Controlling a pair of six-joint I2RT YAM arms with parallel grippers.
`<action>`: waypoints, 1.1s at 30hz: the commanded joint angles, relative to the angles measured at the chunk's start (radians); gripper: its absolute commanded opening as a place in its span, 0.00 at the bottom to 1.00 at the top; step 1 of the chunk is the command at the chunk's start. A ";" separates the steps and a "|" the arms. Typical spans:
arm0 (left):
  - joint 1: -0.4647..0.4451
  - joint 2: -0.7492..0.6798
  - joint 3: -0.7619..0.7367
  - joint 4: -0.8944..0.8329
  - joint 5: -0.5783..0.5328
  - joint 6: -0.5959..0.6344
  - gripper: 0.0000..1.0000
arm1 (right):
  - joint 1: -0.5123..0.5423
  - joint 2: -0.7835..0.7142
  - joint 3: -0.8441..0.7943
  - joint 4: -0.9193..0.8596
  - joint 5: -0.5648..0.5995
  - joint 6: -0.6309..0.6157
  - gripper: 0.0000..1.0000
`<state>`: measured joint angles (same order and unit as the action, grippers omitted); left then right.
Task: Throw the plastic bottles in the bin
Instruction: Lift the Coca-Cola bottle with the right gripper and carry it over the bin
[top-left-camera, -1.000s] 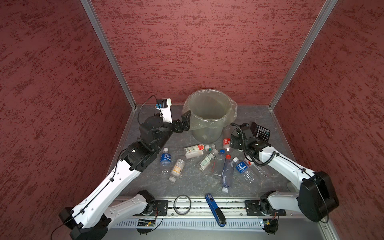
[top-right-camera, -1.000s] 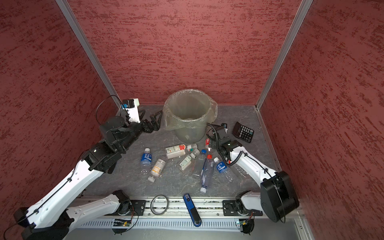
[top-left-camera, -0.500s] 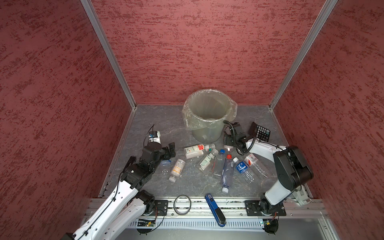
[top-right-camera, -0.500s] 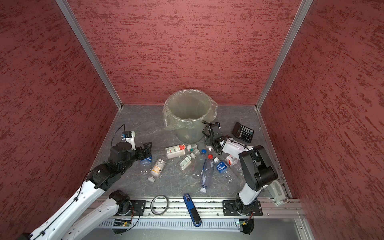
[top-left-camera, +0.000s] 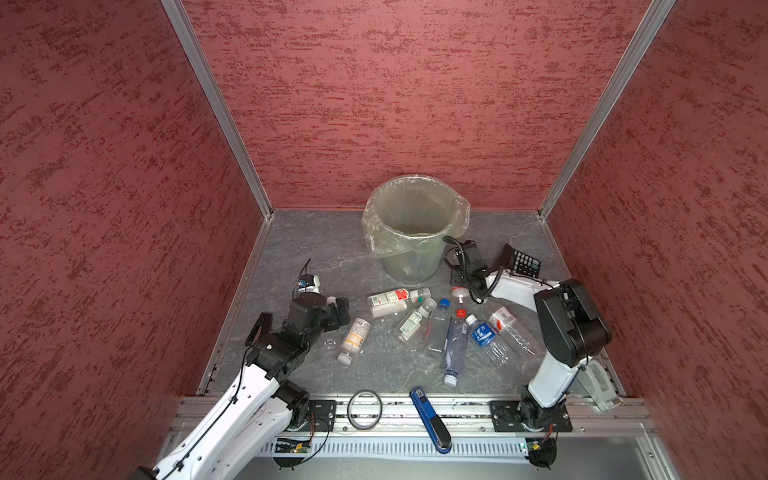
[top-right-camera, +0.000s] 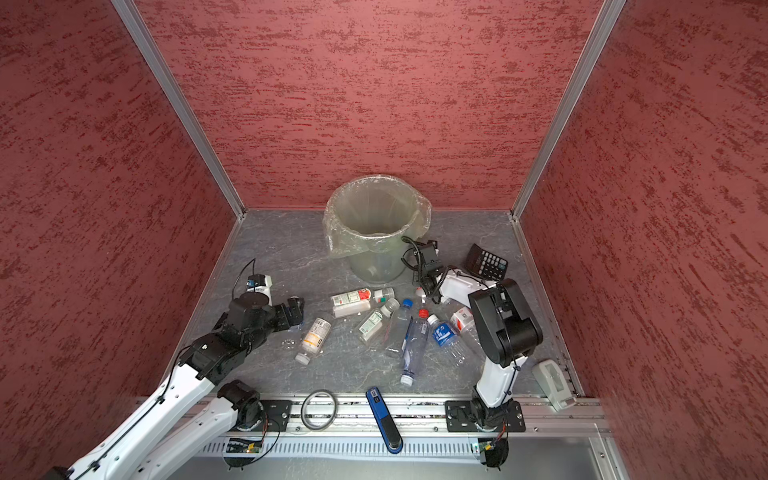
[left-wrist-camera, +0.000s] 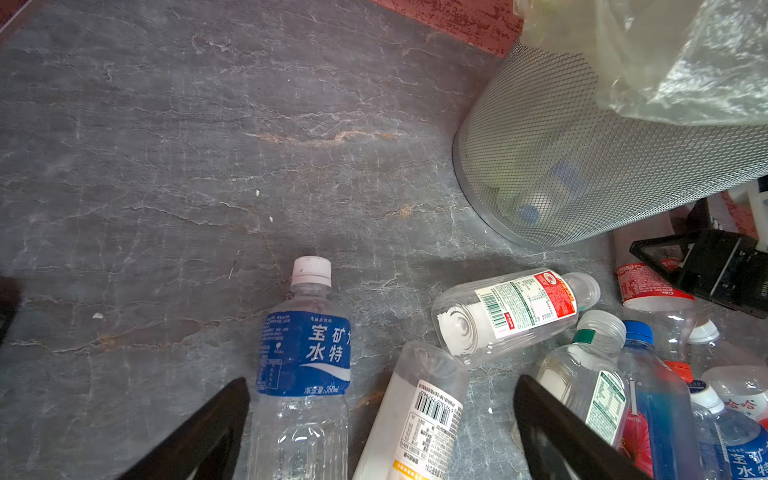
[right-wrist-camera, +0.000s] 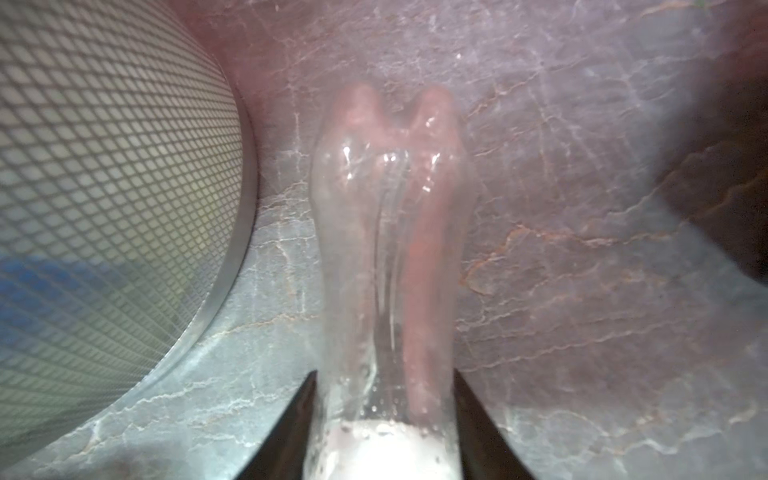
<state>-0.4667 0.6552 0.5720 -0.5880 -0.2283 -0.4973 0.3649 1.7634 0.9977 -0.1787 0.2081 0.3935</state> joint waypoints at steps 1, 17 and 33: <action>0.016 -0.001 0.019 0.000 0.004 0.006 1.00 | -0.011 -0.080 -0.050 -0.005 0.011 0.021 0.41; 0.042 0.045 0.001 0.046 0.046 0.003 0.99 | -0.010 -0.693 -0.119 -0.096 0.144 0.054 0.46; 0.062 0.086 -0.017 0.081 0.087 -0.014 0.99 | 0.214 -0.971 0.006 0.029 0.130 -0.123 0.51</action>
<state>-0.4103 0.7448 0.5606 -0.5373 -0.1555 -0.5018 0.5591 0.7315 0.9455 -0.2264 0.3325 0.3252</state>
